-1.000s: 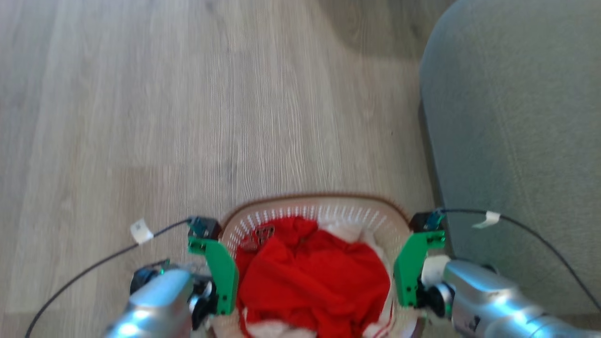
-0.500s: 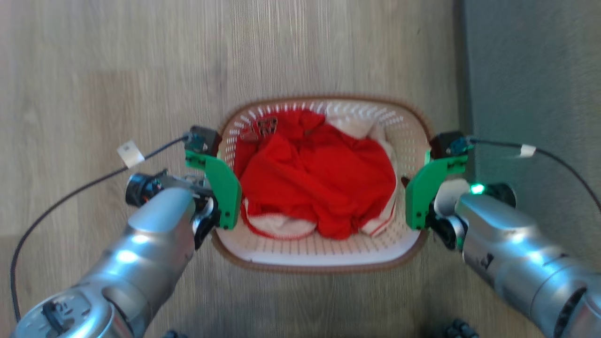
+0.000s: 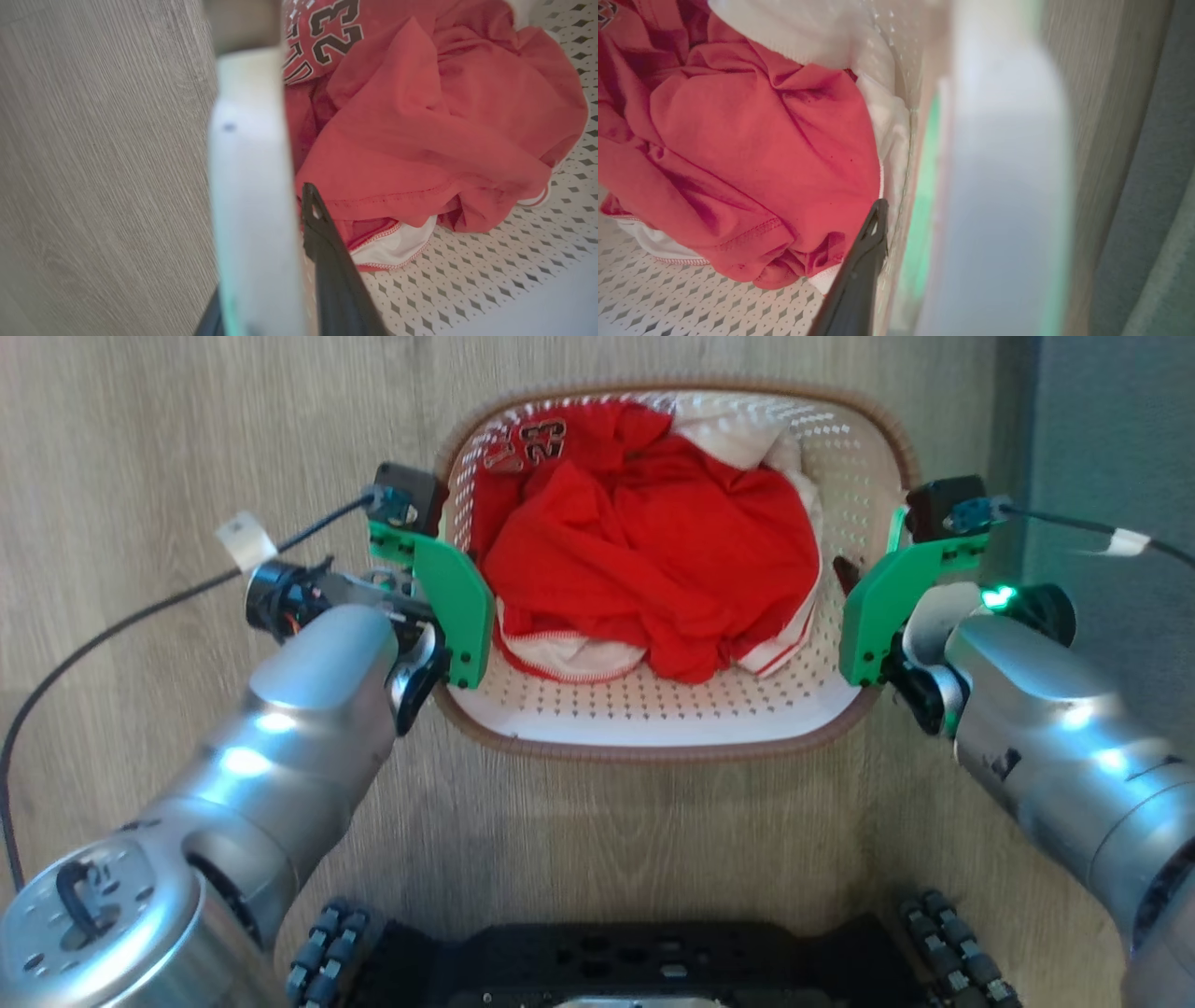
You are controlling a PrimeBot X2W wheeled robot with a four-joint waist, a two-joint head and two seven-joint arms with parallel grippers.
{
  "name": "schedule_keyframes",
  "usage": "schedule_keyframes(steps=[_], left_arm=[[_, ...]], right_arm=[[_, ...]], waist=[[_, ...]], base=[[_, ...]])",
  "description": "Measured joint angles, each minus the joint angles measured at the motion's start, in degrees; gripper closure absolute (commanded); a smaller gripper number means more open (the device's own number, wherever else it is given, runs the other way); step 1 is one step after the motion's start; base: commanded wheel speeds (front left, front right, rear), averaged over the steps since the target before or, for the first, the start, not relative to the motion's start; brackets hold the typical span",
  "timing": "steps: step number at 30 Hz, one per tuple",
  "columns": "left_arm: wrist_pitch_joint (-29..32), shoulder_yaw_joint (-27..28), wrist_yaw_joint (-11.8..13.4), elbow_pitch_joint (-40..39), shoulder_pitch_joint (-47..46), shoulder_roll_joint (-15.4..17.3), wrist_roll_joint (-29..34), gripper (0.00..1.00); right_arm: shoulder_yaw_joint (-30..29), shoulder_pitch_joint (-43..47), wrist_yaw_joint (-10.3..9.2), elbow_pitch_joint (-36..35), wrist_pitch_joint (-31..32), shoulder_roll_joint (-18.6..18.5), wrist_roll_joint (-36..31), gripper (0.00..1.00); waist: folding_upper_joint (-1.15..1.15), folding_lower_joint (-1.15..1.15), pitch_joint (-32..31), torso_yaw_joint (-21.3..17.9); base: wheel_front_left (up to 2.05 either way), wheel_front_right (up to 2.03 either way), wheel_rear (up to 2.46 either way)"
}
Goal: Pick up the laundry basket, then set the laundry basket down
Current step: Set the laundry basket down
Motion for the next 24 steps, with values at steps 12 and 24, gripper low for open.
schedule_keyframes(steps=[12, 24], left_arm=[[-0.57, -0.01, 1.1, -1.01, -3.72, 0.02, 1.01, 1.0], [-0.56, 0.03, 1.36, -1.41, -4.7, 0.02, 1.67, 1.0]], right_arm=[[-0.16, -2.82, 0.01, 0.56, -1.74, -0.45, 0.31, 1.0], [-0.12, -3.79, 0.01, 0.58, -2.13, -0.85, 0.63, 1.0]], waist=[[0.0, -0.01, 6.51, 1.38], [0.0, -0.01, 8.67, 1.84]], base=[[0.0, 0.0, 0.0], [0.0, 0.0, 0.0]])
